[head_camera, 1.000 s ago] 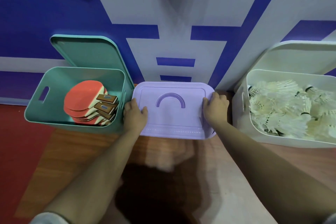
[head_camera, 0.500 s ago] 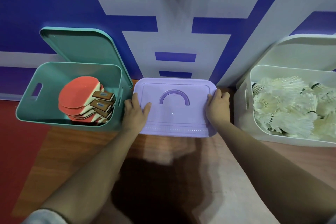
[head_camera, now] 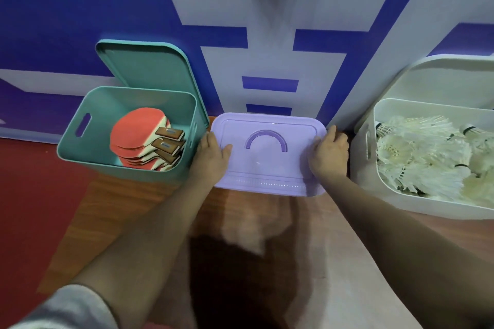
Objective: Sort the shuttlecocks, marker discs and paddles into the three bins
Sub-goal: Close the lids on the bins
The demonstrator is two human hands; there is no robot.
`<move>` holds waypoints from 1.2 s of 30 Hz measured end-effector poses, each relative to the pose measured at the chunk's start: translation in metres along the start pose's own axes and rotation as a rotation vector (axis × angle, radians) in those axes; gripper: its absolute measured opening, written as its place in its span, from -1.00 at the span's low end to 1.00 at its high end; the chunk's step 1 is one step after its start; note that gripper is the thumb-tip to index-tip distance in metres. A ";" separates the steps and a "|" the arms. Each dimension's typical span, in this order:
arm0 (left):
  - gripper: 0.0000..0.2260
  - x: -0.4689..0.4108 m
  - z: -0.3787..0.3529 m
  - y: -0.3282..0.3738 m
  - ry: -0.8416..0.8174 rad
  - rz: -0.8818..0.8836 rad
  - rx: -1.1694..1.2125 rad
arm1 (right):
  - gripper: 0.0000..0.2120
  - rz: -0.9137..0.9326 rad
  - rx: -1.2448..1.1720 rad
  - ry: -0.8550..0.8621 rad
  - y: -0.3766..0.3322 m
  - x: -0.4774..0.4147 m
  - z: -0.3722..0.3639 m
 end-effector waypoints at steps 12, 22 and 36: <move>-0.79 0.072 0.172 -0.057 0.323 -0.036 0.118 | -0.48 0.382 -0.166 -0.194 -0.195 0.074 0.025; -0.68 -0.011 0.289 -0.133 0.289 -0.083 0.151 | -0.46 0.365 -0.170 -0.192 -0.338 0.051 -0.012; -0.48 -0.104 0.285 -0.137 0.103 -0.146 0.335 | -0.49 0.249 -0.431 -0.136 -0.364 0.016 -0.058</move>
Point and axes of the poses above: each hand's wrist, its own x-axis away from the middle knuckle, its own z-axis out of the back of the hand, y = z × x, the point moved 7 cm from there along -x, towards the middle knuckle, and after that the axes turned 15 degrees about -y, right-handed, at the moved point
